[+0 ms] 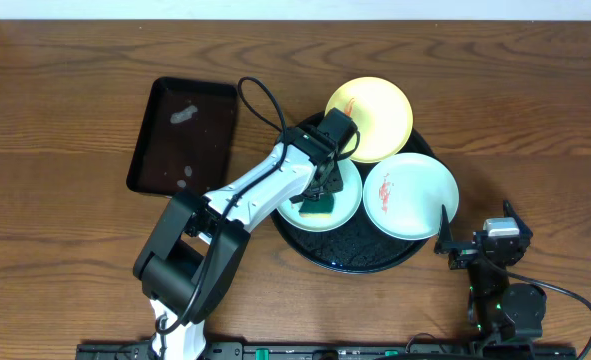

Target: Clean dirty plates on tray and stack at the side

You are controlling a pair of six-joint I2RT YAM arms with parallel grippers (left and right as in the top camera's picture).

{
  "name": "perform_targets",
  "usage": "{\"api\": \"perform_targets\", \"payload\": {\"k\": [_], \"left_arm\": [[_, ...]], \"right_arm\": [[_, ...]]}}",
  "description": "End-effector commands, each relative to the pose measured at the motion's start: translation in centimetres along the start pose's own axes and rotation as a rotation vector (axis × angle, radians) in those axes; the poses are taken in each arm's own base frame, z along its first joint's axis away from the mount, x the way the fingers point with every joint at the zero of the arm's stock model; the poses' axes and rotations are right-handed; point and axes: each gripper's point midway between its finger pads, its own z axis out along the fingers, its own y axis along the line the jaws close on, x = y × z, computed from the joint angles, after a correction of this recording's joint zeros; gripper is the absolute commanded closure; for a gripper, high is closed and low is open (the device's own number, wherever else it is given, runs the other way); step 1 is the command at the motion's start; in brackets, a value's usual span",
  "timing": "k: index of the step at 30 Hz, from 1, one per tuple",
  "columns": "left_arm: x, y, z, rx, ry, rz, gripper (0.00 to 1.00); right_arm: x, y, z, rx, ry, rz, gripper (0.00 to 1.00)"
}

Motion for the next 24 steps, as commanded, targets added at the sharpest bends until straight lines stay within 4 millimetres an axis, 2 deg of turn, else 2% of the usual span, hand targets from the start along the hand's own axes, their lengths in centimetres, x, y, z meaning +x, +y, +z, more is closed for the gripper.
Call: {"api": "perform_targets", "payload": {"k": [1, 6, 7, 11, 13, 15, 17, 21, 22, 24], "left_arm": [[-0.1, -0.2, -0.4, 0.003, -0.009, 0.012, 0.43], [-0.1, -0.1, -0.4, 0.002, -0.008, 0.012, 0.43], [-0.1, -0.1, -0.4, 0.002, -0.008, 0.012, 0.43], [-0.1, -0.1, -0.4, 0.002, -0.008, 0.012, 0.43], [-0.1, -0.1, -0.4, 0.002, -0.008, 0.012, 0.43], [-0.1, -0.1, -0.4, 0.002, -0.009, 0.011, 0.43], [-0.1, -0.1, -0.4, 0.002, -0.008, 0.012, 0.43], [-0.1, -0.1, -0.4, 0.002, -0.008, 0.012, 0.43], [-0.1, -0.1, -0.4, 0.002, -0.008, 0.012, 0.43], [-0.1, -0.1, -0.4, 0.002, -0.008, 0.012, 0.43]], "right_arm": [[0.1, -0.3, 0.0, 0.011, 0.003, -0.013, 0.01], [-0.6, 0.0, 0.0, -0.003, -0.026, 0.0, 0.01], [-0.9, 0.7, 0.0, -0.045, -0.04, 0.033, 0.01], [-1.8, 5.6, -1.0, -0.344, -0.048, 0.216, 0.01], [-3.8, 6.4, -1.6, -0.41, -0.116, 0.258, 0.01], [-7.4, 7.2, -3.0, -0.51, -0.242, 0.329, 0.01], [-10.2, 7.6, -4.5, -0.573, -0.357, 0.332, 0.01], [-16.0, 7.1, -8.2, -0.598, -0.642, 0.235, 0.01], [-17.6, 6.8, -9.1, -0.59, -0.685, 0.225, 0.01], [-19.3, 6.6, -9.6, -0.58, -0.68, 0.214, 0.01]]}}
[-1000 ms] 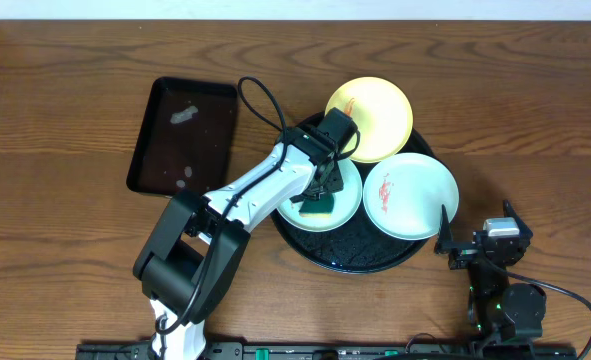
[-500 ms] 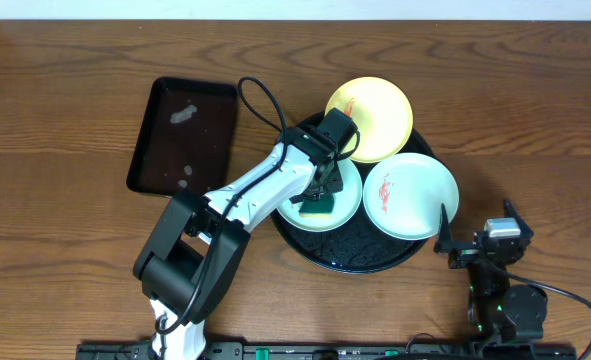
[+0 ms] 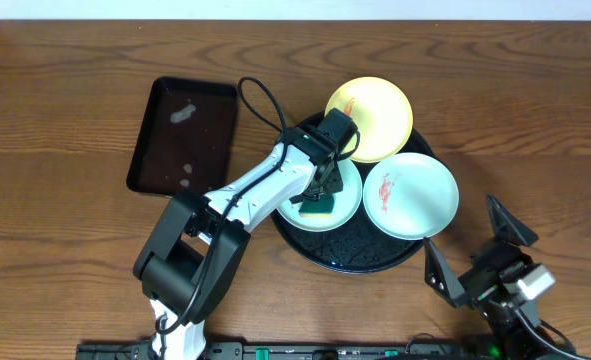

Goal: Clean dirty plates on tray and stack at the side
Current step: 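Move the right gripper to the rim of the left green plate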

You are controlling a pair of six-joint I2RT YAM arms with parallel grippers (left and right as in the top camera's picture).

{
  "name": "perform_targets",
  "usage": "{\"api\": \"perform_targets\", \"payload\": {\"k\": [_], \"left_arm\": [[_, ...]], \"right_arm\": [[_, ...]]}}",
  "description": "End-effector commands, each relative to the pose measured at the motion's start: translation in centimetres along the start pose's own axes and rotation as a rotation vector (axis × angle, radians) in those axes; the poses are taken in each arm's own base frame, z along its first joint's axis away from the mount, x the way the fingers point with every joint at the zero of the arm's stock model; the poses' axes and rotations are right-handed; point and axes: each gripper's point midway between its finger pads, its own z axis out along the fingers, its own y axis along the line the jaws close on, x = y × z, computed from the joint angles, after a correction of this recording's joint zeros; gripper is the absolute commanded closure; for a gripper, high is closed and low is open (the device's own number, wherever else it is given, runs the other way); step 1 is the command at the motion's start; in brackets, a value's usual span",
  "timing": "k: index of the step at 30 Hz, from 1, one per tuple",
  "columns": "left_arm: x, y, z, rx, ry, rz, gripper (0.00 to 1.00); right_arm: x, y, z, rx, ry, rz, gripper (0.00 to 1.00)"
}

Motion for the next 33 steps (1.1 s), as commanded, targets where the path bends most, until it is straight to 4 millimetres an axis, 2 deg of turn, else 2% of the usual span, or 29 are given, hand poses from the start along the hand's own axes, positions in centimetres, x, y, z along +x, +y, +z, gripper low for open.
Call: {"api": "perform_targets", "payload": {"k": [1, 5, 9, 15, 17, 19, 22, 26, 28, 30, 33], "left_arm": [[-0.2, -0.2, -0.4, 0.005, -0.011, 0.011, 0.43], [-0.2, -0.2, -0.4, 0.004, -0.01, 0.011, 0.43], [-0.2, -0.2, -0.4, 0.005, -0.011, 0.011, 0.43], [-0.2, -0.2, -0.4, 0.003, -0.01, 0.011, 0.43], [-0.2, -0.1, -0.4, 0.002, -0.009, 0.011, 0.43], [-0.2, -0.1, -0.4, 0.003, -0.009, 0.011, 0.43], [-0.2, -0.1, -0.4, 0.002, -0.009, 0.01, 0.43], [-0.2, -0.1, -0.4, 0.003, -0.009, 0.011, 0.43], [-0.2, -0.1, -0.4, 0.003, -0.009, 0.01, 0.43], [-0.2, -0.2, -0.4, 0.005, -0.011, 0.011, 0.43], [-0.2, -0.2, -0.4, 0.005, -0.011, 0.01, 0.43]], "right_arm": [[-3.2, 0.7, 1.1, -0.017, 0.006, 0.009, 0.01], [-2.8, -0.4, 2.8, 0.044, 0.249, 0.02, 0.01], [-0.7, -1.6, 4.5, 0.047, 0.545, 0.027, 0.01], [2.5, -3.8, 6.5, 0.061, 0.928, 0.185, 0.01], [2.9, -3.2, 7.8, -0.005, 0.962, 0.26, 0.01], [2.9, -1.3, 8.9, -0.149, 0.957, 0.369, 0.01], [2.9, 1.1, 9.4, -0.332, 0.94, 0.523, 0.01], [4.2, 1.1, 10.1, -0.384, 0.948, 0.604, 0.01], [6.2, -0.6, 10.4, -0.248, 1.007, 0.67, 0.01], [9.4, -4.1, 9.4, 0.095, 1.118, 0.765, 0.01], [12.1, -6.0, 7.5, 0.287, 1.223, 0.677, 0.01]]}}
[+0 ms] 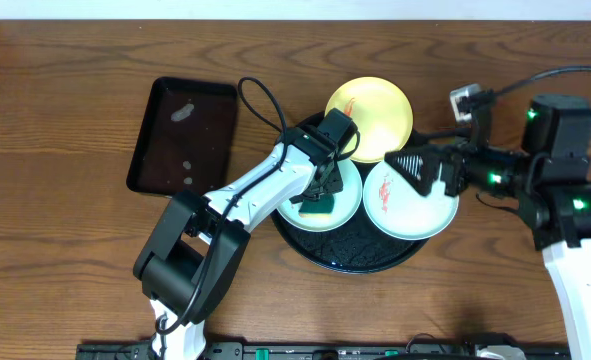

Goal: Clean dirty plates on tray and stack at the side
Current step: 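Move the right gripper to the rim of the left green plate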

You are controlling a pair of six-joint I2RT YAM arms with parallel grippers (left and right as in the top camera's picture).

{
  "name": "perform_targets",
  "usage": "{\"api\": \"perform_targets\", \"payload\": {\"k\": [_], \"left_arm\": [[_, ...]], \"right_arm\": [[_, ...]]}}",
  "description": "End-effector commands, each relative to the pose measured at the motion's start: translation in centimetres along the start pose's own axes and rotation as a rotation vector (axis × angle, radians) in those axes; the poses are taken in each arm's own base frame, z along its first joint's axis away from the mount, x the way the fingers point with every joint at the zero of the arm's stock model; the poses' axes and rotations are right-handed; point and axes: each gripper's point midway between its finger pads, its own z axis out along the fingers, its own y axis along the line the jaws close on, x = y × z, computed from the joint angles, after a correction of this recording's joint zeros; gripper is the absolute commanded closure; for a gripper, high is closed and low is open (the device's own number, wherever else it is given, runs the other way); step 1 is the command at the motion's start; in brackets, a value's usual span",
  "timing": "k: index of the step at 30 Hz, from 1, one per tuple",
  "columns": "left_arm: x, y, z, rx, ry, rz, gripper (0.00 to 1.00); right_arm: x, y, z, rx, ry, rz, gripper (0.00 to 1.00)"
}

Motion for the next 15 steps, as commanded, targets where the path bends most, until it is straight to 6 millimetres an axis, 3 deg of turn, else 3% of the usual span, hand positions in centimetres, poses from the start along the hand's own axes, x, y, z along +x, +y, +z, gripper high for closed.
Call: {"api": "perform_targets", "payload": {"k": [1, 8, 12, 15], "left_arm": [[-0.2, -0.2, -0.4, 0.005, -0.011, 0.01, 0.43], [-0.3, -0.3, -0.4, 0.008, -0.014, 0.01, 0.43], [-0.2, -0.2, -0.4, 0.005, -0.011, 0.01, 0.43], [-0.2, -0.2, -0.4, 0.005, -0.011, 0.01, 0.43]], "right_arm": [[0.4, -4.4, 0.3, 0.296, 0.008, 0.135, 0.01], [3.6, -6.1, 2.9, 0.468, 0.168, 0.076, 0.01], [3.2, -6.4, 3.3, 0.483, 0.162, 0.042, 0.01], [1.9, -4.8, 4.2, 0.383, 0.11, 0.051, 0.01]]}}
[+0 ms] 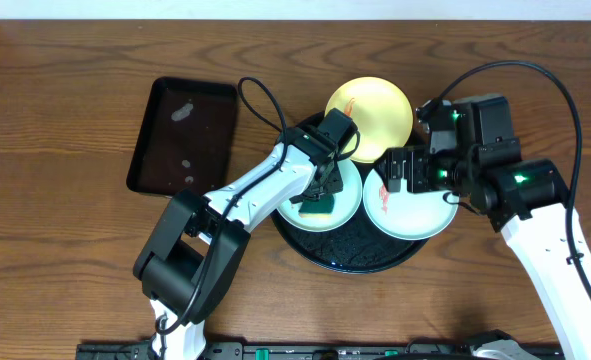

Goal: Clean dirty plates on tray and stack at the side
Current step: 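Move the right gripper to the rim of the left green plate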

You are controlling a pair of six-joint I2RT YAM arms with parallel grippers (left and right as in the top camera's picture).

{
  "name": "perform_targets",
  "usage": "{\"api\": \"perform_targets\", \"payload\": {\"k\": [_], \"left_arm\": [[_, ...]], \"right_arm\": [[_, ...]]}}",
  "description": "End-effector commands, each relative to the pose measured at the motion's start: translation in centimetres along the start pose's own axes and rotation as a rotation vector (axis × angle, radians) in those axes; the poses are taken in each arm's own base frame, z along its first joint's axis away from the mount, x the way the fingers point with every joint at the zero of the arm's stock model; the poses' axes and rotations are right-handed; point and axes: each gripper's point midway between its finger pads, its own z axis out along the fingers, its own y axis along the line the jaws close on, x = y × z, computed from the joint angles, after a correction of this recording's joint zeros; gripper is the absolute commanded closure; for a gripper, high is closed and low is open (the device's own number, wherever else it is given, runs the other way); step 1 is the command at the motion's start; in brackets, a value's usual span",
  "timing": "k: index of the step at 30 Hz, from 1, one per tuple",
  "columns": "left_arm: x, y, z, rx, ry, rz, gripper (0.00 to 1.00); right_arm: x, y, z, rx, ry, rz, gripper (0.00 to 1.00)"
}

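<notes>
A round black tray (350,252) holds three plates. On the pale green plate (343,205) at its left, my left gripper (322,192) points down, shut on a green sponge (311,209) that rests on the plate. A yellow plate (373,112) with a red smear leans on the tray's far rim. The right pale green plate (415,212) carries a red stain. My right gripper (392,172) hovers over its left part, jaws apart, holding nothing.
A rectangular black tray (180,135) with pale smudges lies at the left on the wooden table (65,250). The left arm's cable loops above the round tray. The right arm comes in from the lower right.
My right gripper has moved a little left and down, now over the left part of the stained green plate. The left gripper and sponge have not moved.
The left gripper stayed on the sponge on the left green plate throughout. The right arm was folded at the table's lower right corner, then lifted there with jaws wide, then was stretched over the right plate, and now sits lower over it.
</notes>
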Motion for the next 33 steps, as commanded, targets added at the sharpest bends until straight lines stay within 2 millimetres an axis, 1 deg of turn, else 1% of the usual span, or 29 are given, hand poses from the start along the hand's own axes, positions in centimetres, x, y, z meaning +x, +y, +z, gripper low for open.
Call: {"api": "perform_targets", "payload": {"k": [1, 4, 7, 10, 13, 15, 16, 18, 21, 22, 25, 28, 33], "left_arm": [[-0.2, -0.2, -0.4, 0.005, -0.012, 0.011, 0.43], [-0.3, -0.3, -0.4, 0.008, -0.014, 0.01, 0.43], [-0.3, -0.3, -0.4, 0.008, -0.014, 0.01, 0.43], [-0.3, -0.3, -0.4, 0.008, -0.014, 0.01, 0.43], [-0.3, -0.3, -0.4, 0.008, -0.014, 0.01, 0.43], [-0.3, -0.3, -0.4, 0.008, -0.014, 0.011, 0.43], [-0.3, -0.3, -0.4, 0.008, -0.014, 0.01, 0.43], [-0.3, -0.3, -0.4, 0.008, -0.014, 0.01, 0.43], [-0.3, -0.3, -0.4, 0.008, -0.014, 0.01, 0.43], [-0.3, -0.3, -0.4, 0.008, -0.014, 0.011, 0.43], [-0.3, -0.3, -0.4, 0.008, -0.014, 0.01, 0.43], [-0.3, -0.3, -0.4, 0.008, -0.014, 0.01, 0.43], [-0.3, -0.3, -0.4, 0.008, -0.014, 0.01, 0.43]], "right_arm": [[-2.1, 2.3, -0.9, -0.095, -0.073, -0.019, 0.01], [-2.5, 3.2, -0.9, -0.128, -0.092, -0.087, 0.01], [-2.2, 3.1, -0.2, -0.113, -0.073, -0.1, 0.01], [-0.7, 2.4, 1.5, -0.08, 0.02, -0.092, 0.04], [1.7, 1.2, 3.5, -0.025, 0.189, -0.097, 0.04], [2.3, 0.5, 4.4, 0.006, 0.272, -0.091, 0.03], [2.3, 0.3, 4.8, 0.014, 0.298, -0.083, 0.01], [2.0, 0.5, 5.5, 0.01, 0.327, -0.074, 0.01], [1.2, 1.5, 6.3, -0.042, 0.312, -0.079, 0.01], [0.7, 2.2, 6.6, -0.072, 0.291, -0.086, 0.01], [0.2, 2.8, 6.9, -0.09, 0.265, -0.095, 0.01], [0.3, 3.1, 6.9, -0.087, 0.267, -0.058, 0.01], [0.4, 3.6, 7.0, -0.093, 0.268, -0.068, 0.01]]}}
